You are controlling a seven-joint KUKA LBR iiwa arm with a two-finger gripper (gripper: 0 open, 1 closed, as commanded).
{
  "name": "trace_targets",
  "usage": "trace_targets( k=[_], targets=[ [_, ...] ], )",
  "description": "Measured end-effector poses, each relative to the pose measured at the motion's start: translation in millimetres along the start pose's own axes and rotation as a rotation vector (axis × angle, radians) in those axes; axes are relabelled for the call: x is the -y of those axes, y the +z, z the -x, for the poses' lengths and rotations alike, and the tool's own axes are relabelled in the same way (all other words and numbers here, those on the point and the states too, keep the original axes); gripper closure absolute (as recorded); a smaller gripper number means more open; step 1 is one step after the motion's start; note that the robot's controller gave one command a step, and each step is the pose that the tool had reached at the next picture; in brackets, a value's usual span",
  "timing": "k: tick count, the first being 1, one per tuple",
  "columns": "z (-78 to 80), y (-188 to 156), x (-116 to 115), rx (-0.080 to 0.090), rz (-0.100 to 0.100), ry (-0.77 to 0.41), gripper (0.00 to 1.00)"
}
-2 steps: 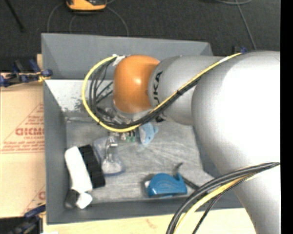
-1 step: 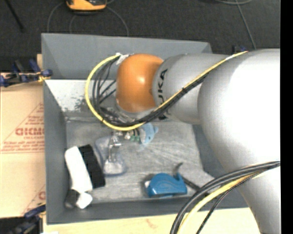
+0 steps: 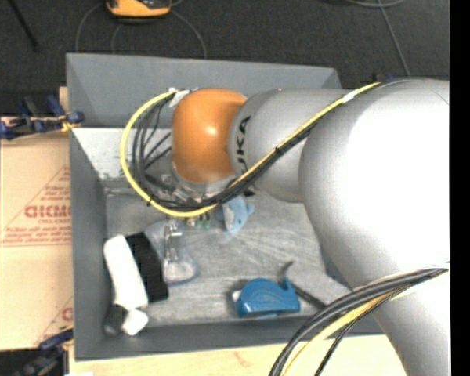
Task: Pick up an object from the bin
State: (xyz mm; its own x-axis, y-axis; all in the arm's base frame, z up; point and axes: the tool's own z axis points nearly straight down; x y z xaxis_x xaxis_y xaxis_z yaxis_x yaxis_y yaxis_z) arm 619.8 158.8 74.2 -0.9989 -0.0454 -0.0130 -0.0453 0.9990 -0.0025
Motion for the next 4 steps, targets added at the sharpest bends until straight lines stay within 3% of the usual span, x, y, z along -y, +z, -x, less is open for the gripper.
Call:
trace_targets(
  k=[1, 2, 3, 4],
  targets=[
    [9.4, 1, 1, -0.008, 0.009, -0.047, 0.0],
    [16.7, 0, 39, -0.002, 0.009, -0.068, 0.0],
    [10.9, 0, -9, -0.002, 0.0, -0.095, 0.0],
    [18.8, 1, -25, -0.009, 0.006, -0.07, 0.0]
  ],
)
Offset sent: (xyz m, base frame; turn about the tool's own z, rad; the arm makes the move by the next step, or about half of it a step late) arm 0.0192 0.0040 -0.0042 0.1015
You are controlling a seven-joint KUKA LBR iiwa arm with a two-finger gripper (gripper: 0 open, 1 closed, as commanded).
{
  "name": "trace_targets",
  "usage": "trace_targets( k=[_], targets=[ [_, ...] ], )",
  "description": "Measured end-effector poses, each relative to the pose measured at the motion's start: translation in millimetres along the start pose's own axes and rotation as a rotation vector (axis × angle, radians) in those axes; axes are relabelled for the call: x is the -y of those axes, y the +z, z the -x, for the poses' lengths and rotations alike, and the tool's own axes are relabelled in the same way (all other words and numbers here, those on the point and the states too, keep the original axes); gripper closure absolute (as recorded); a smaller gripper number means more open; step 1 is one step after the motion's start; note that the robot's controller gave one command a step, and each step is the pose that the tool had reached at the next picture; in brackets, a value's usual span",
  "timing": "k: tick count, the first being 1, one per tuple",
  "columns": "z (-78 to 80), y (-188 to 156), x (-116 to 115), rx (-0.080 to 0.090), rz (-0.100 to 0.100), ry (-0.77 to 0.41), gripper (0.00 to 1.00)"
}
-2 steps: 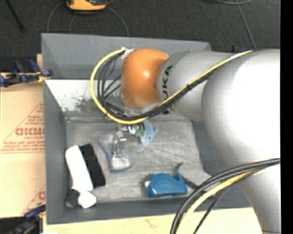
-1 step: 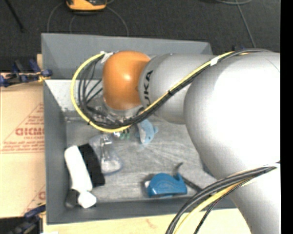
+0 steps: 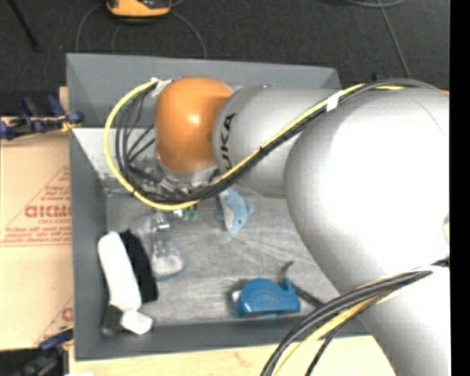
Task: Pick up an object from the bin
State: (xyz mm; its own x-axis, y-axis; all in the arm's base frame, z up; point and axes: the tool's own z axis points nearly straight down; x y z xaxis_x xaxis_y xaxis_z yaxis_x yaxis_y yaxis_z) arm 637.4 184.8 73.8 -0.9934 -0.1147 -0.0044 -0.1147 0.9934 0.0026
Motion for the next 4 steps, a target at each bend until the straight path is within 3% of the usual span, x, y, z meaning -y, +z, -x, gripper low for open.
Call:
trace_targets(
  k=[1, 2, 3, 4],
  targets=[
    [-2.4, 0, 21, -0.001, 0.002, 0.244, 0.0],
    [0.9, 0, 20, 0.0, -0.004, 0.418, 0.0],
    [-2.7, -1, 19, 0.01, 0.0, 0.219, 0.0],
    [-17.2, -4, 3, 0.007, -0.005, 0.451, 0.0]
  ],
)
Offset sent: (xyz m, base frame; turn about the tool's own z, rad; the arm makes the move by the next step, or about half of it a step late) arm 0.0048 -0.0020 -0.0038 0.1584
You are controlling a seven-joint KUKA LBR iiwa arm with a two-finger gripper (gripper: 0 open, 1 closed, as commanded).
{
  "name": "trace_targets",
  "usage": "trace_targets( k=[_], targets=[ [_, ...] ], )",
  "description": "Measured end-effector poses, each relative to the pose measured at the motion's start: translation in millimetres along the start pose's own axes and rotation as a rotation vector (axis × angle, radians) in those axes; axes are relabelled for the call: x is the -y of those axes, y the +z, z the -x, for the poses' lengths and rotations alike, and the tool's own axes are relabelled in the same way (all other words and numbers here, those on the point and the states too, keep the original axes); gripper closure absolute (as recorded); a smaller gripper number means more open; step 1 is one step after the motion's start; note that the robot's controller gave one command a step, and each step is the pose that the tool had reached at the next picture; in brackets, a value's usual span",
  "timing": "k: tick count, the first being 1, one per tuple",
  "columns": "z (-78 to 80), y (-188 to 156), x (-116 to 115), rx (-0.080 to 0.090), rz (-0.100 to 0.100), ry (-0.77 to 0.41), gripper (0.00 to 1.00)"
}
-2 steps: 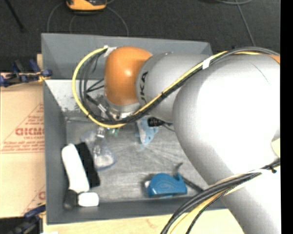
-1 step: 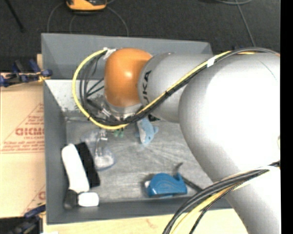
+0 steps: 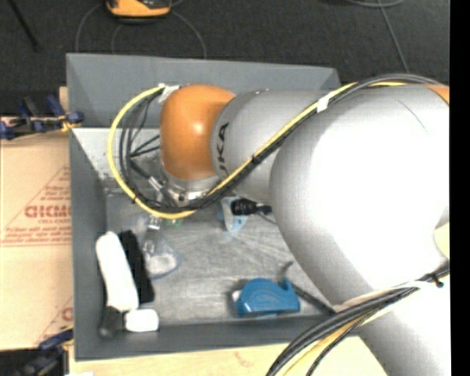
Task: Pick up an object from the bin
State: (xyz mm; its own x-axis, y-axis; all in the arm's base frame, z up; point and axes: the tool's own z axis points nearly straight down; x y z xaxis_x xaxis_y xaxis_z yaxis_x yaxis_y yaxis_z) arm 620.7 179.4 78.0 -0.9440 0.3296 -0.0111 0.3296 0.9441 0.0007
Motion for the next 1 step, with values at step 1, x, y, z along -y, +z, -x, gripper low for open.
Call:
trace_targets(
  k=[1],
  targets=[
    [-8.1, 1.9, -6.1, -0.005, -0.002, 0.167, 0.0]
  ],
)
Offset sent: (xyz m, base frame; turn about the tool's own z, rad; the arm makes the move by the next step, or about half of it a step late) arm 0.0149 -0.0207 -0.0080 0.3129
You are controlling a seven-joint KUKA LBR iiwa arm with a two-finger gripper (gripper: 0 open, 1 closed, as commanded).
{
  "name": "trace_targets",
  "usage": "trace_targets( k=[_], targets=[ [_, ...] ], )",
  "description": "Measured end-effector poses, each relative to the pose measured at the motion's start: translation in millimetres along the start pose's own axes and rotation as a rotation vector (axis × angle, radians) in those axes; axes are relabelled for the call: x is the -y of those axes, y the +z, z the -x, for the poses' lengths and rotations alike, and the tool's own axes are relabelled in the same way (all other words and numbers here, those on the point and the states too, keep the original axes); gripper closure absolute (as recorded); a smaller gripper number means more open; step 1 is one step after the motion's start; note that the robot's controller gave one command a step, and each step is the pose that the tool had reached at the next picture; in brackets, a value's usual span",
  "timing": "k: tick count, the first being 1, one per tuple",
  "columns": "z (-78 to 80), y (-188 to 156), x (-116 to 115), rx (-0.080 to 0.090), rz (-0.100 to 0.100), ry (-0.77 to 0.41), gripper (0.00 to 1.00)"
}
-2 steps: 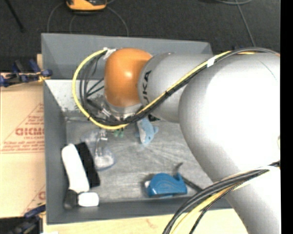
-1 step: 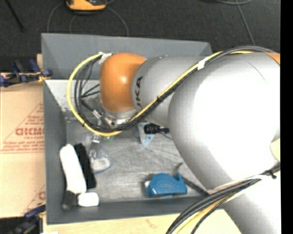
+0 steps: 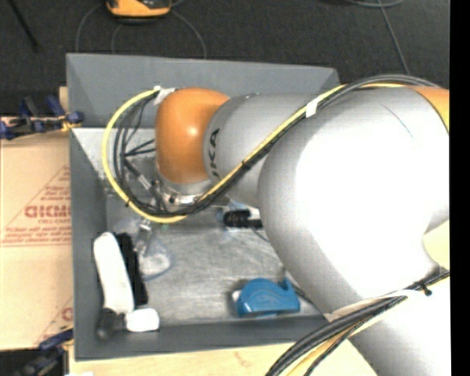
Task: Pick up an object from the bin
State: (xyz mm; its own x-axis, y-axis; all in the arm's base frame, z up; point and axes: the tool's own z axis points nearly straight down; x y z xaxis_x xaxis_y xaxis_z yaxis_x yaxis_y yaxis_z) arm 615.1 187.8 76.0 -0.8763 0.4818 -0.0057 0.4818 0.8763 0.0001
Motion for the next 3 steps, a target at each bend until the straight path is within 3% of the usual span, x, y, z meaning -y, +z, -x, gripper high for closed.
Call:
trace_targets(
  k=[1, 2, 3],
  targets=[
    [33.0, 1, 12, -0.005, 0.008, 0.142, 1.0],
    [32.9, 1, 12, -0.005, 0.008, 0.141, 1.0],
    [31.5, -22, 10, -0.005, 0.0, 0.135, 1.0]
  ],
)
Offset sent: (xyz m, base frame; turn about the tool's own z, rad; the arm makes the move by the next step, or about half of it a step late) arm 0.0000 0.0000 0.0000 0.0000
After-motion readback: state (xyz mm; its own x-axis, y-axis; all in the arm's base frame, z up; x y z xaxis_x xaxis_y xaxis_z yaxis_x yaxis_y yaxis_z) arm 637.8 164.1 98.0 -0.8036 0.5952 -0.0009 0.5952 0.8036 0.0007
